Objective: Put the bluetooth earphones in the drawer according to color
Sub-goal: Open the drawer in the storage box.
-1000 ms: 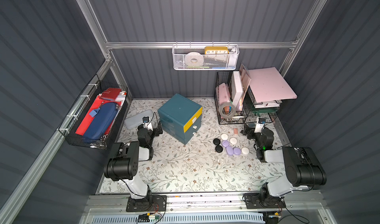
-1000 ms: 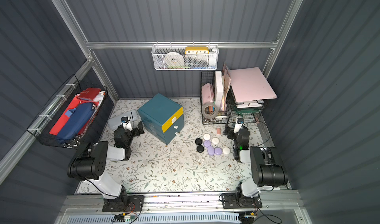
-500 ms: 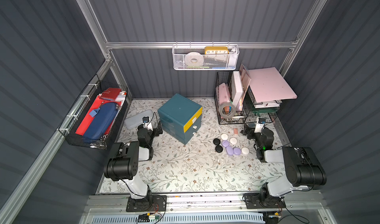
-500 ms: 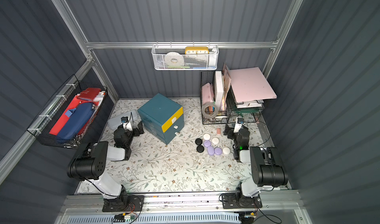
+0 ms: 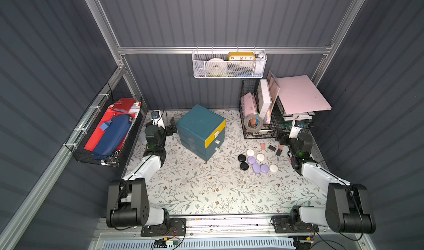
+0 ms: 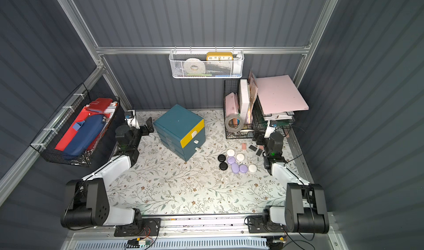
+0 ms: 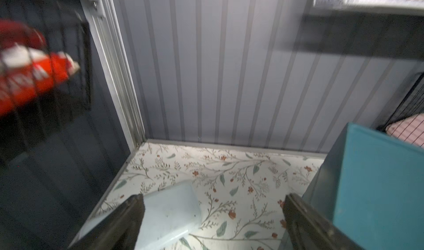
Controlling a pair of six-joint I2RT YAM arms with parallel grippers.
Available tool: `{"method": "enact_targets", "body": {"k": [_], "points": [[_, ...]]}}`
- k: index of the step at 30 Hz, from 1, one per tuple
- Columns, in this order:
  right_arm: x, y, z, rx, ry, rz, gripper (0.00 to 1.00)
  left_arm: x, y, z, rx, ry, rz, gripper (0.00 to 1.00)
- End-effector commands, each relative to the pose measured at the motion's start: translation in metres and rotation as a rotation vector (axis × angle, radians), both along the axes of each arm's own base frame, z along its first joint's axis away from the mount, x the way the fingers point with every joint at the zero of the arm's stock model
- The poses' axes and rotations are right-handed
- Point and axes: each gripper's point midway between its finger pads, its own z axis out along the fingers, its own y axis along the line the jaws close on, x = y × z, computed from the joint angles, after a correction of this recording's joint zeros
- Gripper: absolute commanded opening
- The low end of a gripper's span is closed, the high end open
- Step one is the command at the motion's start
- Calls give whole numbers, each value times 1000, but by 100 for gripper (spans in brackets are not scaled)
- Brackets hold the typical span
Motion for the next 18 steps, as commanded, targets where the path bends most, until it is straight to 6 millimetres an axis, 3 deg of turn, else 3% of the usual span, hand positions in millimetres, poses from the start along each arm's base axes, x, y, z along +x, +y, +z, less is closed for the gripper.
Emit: {"method": "enact_targets", "body": {"k": [1, 5, 9, 18], "points": [[-12, 31, -15, 32, 107, 97, 92, -3, -7, 19, 42, 70, -40, 100], [-18, 79, -3, -37, 98, 258, 92, 9, -34, 24, 112, 185, -146, 99], [-26, 124, 8, -61, 65, 415, 92, 10, -56, 33, 69, 189, -246, 99], [-47, 202, 38, -79, -14, 722, 91, 7, -97, 34, 3, 208, -418, 99]]}}
